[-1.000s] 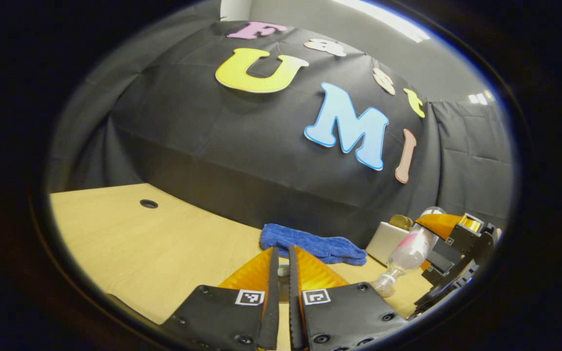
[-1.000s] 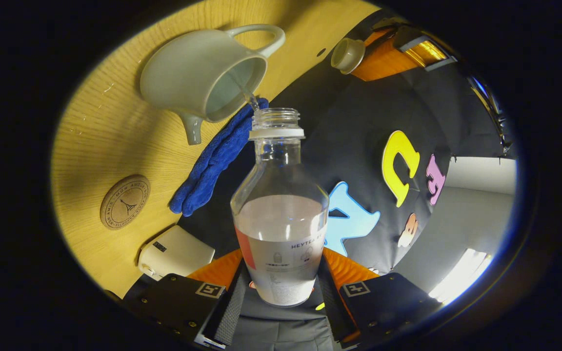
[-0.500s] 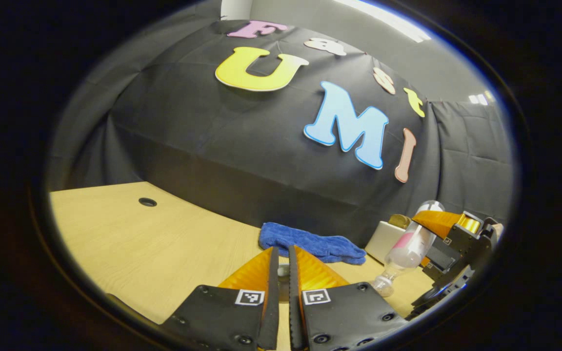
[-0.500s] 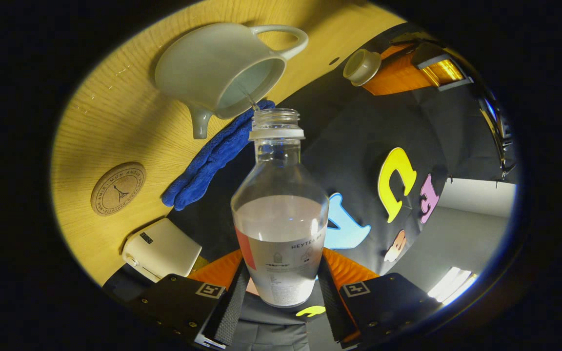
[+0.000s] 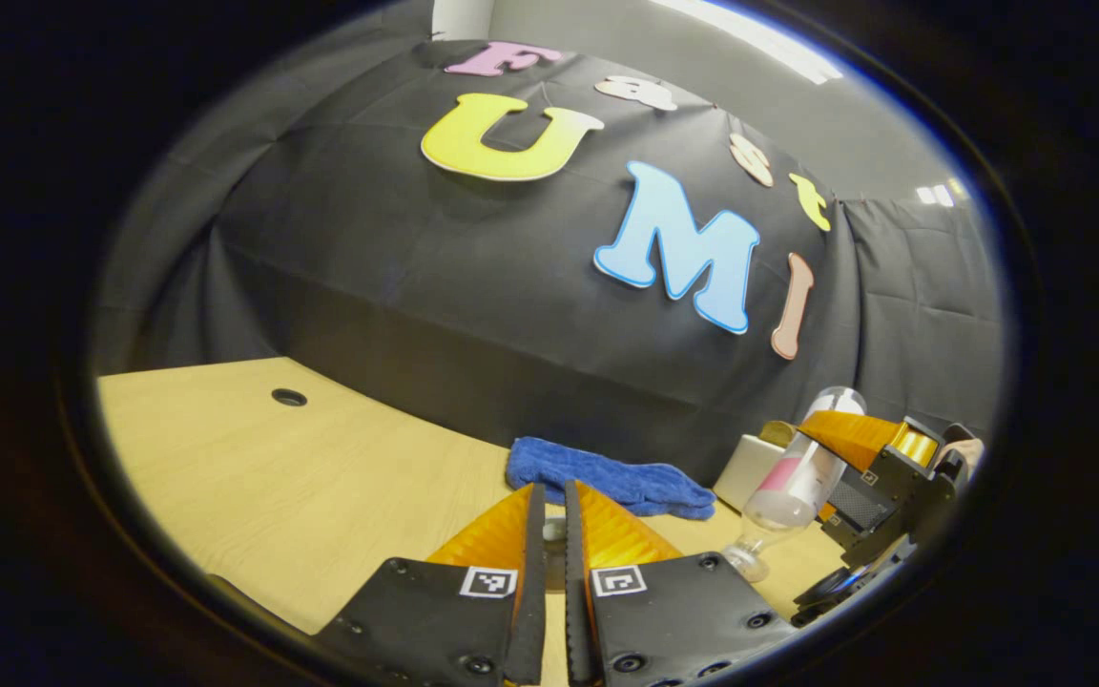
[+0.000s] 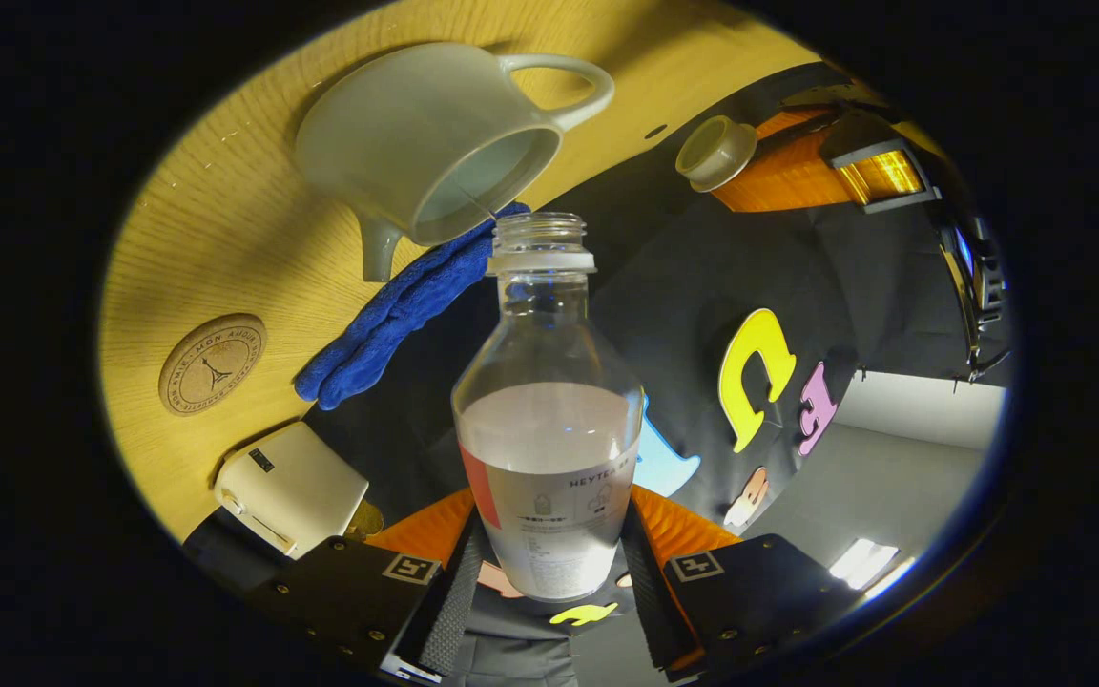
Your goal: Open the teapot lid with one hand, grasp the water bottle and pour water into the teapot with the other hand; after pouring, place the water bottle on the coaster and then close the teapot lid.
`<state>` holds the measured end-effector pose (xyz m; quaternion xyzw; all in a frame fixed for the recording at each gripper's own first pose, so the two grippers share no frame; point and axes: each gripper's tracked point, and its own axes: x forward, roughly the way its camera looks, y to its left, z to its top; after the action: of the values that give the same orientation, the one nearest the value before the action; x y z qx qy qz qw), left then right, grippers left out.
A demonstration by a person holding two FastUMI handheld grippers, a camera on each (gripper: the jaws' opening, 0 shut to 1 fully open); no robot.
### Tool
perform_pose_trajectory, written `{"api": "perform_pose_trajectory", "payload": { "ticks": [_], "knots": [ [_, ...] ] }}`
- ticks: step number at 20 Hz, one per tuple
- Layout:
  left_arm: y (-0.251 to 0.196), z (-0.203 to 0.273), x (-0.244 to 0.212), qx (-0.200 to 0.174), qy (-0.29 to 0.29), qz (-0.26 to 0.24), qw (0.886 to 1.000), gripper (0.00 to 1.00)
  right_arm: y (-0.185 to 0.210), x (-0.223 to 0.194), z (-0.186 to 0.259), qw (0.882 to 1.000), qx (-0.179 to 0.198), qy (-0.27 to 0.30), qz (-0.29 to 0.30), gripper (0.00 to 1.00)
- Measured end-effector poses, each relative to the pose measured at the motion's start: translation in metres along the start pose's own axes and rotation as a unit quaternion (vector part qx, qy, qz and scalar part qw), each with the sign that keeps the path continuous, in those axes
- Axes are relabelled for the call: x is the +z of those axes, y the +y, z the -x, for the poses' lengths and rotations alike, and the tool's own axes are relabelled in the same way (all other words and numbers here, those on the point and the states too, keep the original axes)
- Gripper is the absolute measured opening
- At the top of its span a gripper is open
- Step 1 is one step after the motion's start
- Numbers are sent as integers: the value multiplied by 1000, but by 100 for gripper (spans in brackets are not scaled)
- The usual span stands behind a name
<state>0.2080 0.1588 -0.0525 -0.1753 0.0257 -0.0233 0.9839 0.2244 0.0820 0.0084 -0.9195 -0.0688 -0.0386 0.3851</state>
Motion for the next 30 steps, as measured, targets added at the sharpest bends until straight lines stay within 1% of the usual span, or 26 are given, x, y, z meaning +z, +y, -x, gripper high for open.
{"api": "perform_pose_trajectory", "payload": {
  "ticks": [4,7,9,10,12,14,17,19,20,22,23,24,26,28,29,30],
  "knots": [
    [3,0,2,3,-4,0,1000,17,10,-2,0,1000,21,6,-20,72],
    [10,1,4,10,-7,-2,1000,17,24,-6,2,996,56,17,-69,72],
    [12,1,5,12,-8,1,1000,17,38,-8,4,988,89,23,-123,73],
    [12,1,4,12,-8,3,1000,18,48,-8,6,981,110,29,-159,73],
    [13,1,4,14,-8,2,1000,17,58,-4,12,962,143,43,-229,73],
    [15,2,5,16,-10,1,1000,17,65,3,18,939,165,52,-297,73],
    [17,2,5,20,-9,-1,1000,17,76,12,25,906,196,65,-369,73],
    [18,0,0,21,-5,-3,1000,17,85,13,27,881,213,75,-415,73],
    [18,0,-1,22,-3,-5,1000,17,91,14,30,866,222,81,-442,73],
    [17,0,-2,22,-1,-5,1000,17,104,13,35,829,240,98,-495,73],
    [17,0,-1,22,-1,-4,1000,15,109,12,37,808,248,107,-523,74],
    [18,0,0,21,-2,-3,1000,17,115,11,38,786,254,115,-551,73],
    [16,1,-1,21,0,-3,1000,17,126,10,37,741,267,131,-602,73],
    [13,0,-2,19,0,-1,1000,18,136,6,37,702,267,152,-643,73],
    [11,1,-2,17,1,1,1000,18,140,4,38,680,269,161,-663,73],
    [11,0,-3,15,2,3,1000,15,146,5,36,657,272,164,-684,73]
  ]
}}
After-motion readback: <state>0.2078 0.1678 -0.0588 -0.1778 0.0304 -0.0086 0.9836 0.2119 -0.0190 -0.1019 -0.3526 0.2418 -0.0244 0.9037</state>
